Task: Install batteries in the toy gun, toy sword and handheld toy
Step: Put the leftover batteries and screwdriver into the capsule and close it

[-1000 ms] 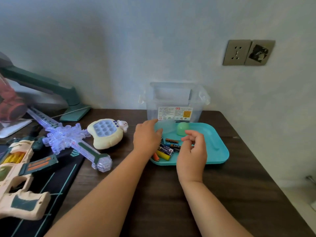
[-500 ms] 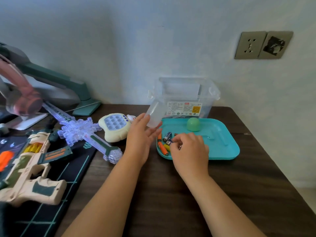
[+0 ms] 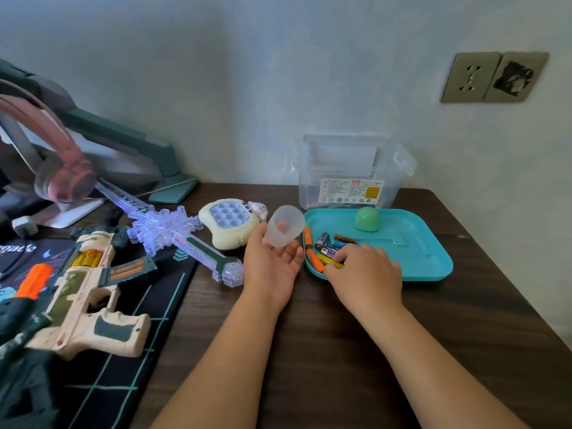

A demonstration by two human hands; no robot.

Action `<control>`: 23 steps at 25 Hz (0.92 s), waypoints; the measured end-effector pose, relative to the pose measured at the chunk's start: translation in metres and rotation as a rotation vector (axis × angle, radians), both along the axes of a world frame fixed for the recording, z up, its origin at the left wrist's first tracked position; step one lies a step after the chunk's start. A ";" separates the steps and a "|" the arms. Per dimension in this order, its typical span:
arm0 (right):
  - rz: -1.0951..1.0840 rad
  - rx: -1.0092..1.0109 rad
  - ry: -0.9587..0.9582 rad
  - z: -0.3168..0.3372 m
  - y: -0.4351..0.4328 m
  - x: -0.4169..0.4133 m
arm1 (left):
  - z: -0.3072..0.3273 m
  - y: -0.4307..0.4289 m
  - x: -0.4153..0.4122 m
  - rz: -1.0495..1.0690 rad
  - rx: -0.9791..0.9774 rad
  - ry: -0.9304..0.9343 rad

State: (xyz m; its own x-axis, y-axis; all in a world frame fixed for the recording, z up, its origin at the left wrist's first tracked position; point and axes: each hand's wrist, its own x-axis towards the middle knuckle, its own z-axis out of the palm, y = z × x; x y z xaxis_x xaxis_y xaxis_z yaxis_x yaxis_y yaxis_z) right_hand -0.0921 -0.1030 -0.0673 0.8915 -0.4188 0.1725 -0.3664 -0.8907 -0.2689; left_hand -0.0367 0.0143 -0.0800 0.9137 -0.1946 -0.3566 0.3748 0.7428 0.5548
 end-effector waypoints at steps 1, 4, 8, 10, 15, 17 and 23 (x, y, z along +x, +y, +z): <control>0.003 -0.003 -0.003 0.000 0.001 -0.001 | 0.000 0.001 0.001 -0.008 -0.004 0.003; 0.020 -0.018 -0.022 0.000 0.002 -0.002 | 0.001 0.001 0.002 -0.024 -0.003 0.009; 0.026 0.065 -0.009 -0.003 0.002 0.003 | 0.000 0.001 0.003 -0.039 -0.012 0.004; 0.034 0.130 -0.014 -0.005 0.003 0.005 | -0.001 0.002 0.003 -0.036 -0.019 0.001; 0.075 0.227 -0.135 -0.012 0.011 0.004 | -0.003 0.002 0.004 -0.038 -0.016 -0.008; 0.104 0.201 -0.155 -0.014 0.014 0.003 | -0.004 0.001 0.004 -0.036 -0.018 -0.011; 0.076 0.292 -0.140 -0.016 0.014 0.007 | -0.003 0.001 0.004 -0.036 -0.009 -0.023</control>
